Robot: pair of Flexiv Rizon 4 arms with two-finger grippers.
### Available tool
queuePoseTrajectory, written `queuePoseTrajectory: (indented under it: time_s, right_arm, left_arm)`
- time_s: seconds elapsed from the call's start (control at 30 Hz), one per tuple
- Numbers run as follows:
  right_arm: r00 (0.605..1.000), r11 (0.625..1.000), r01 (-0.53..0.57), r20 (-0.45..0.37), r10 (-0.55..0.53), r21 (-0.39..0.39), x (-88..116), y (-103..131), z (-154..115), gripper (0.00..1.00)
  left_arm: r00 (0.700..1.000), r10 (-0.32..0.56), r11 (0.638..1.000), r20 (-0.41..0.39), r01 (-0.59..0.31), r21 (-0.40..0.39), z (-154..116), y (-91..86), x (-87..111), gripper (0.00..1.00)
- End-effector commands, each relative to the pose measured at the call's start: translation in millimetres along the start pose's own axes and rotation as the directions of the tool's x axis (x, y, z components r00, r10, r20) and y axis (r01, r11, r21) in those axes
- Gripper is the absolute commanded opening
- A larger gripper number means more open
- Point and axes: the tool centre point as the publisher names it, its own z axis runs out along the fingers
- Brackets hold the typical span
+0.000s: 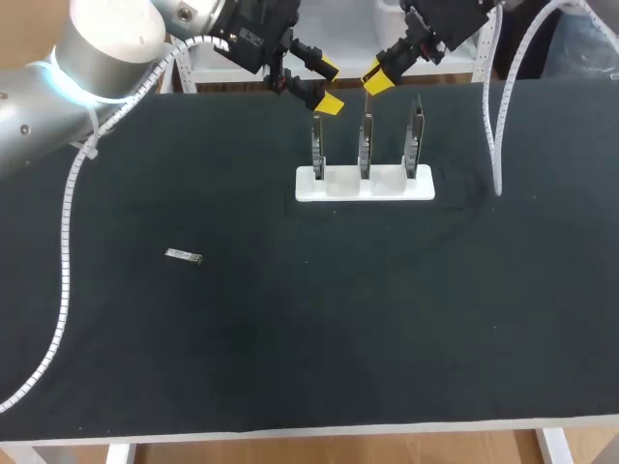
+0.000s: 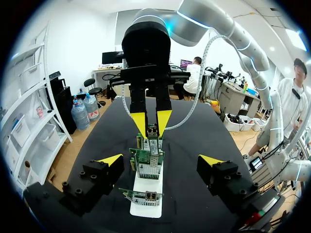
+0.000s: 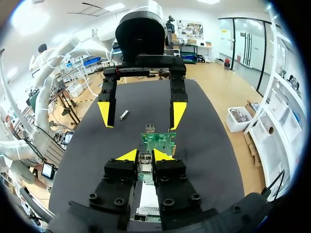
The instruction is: Pick up the optical module with the left hand, and insert it into the network port with the right hand.
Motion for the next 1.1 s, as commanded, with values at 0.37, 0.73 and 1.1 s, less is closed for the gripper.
queuePoseTrajectory:
  time_s: [0.37,0.73,1.1]
  right_arm:
    - [1.0,0.999,0.009,-0.018,-0.009,-0.043,1.3,-4.9,-1.1,0.0]
    - [1.0,0.999,0.015,-0.025,-0.016,-0.048,0.4,-3.7,-0.3,0.0]
    - [0.999,0.999,0.014,-0.028,-0.016,-0.047,0.2,-3.0,-1.1,0.0]
  left_arm:
    - [1.0,0.001,1.0,-0.001,-0.001,-0.001,0.1,-0.2,0.0,1.0]
    - [1.0,0.001,1.0,-0.001,-0.001,-0.001,0.1,-0.2,0.0,1.0]
    - [1.0,0.001,1.0,-0.001,-0.001,-0.001,0.1,-0.2,0.0,1.0]
